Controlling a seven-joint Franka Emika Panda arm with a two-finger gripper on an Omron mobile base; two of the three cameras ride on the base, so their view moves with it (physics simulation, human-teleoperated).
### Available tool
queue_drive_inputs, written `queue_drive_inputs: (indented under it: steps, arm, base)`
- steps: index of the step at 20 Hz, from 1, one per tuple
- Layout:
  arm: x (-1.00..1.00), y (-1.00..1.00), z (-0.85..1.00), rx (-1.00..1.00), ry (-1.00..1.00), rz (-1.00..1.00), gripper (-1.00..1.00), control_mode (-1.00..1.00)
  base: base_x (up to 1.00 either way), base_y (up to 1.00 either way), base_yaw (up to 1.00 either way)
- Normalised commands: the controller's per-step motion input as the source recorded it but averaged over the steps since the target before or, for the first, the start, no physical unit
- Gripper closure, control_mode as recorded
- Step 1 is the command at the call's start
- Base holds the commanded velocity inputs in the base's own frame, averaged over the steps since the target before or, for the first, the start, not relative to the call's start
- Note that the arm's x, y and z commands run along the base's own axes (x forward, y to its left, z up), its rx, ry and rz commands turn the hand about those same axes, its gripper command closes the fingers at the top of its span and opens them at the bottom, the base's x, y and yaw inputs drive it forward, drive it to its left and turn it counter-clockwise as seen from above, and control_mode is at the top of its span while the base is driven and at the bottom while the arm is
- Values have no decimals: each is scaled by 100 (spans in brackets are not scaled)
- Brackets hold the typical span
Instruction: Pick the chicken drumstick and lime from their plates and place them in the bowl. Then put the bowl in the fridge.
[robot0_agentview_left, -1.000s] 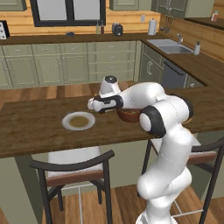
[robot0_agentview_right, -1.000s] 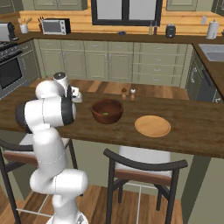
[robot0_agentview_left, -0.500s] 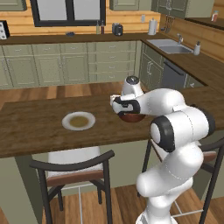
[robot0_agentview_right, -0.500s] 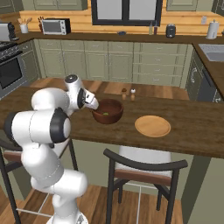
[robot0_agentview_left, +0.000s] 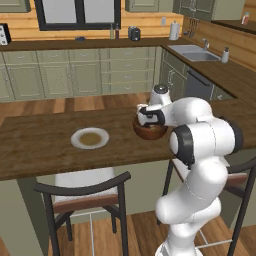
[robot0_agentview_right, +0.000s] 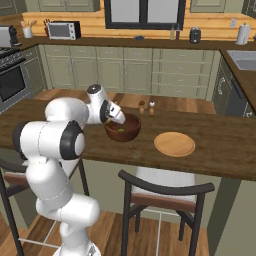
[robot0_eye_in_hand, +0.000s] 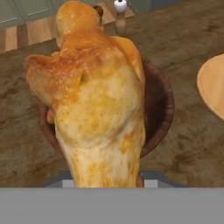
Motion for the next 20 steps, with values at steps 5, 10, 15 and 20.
queue_drive_inputs:
  steps: [5, 10, 15, 20]
  arm:
    - [27, -22, -21, 0, 18, 1, 100, -100]
    - [34, -21, -29, 0, 11, 0, 100, -100]
    - [29, 1, -22, 0, 13, 1, 100, -100]
    - [20, -6, -3, 0, 4, 1, -100, -100]
  base:
    - [0, 0, 0]
    - [0, 0, 0]
    - [0, 0, 0]
    - [0, 0, 0]
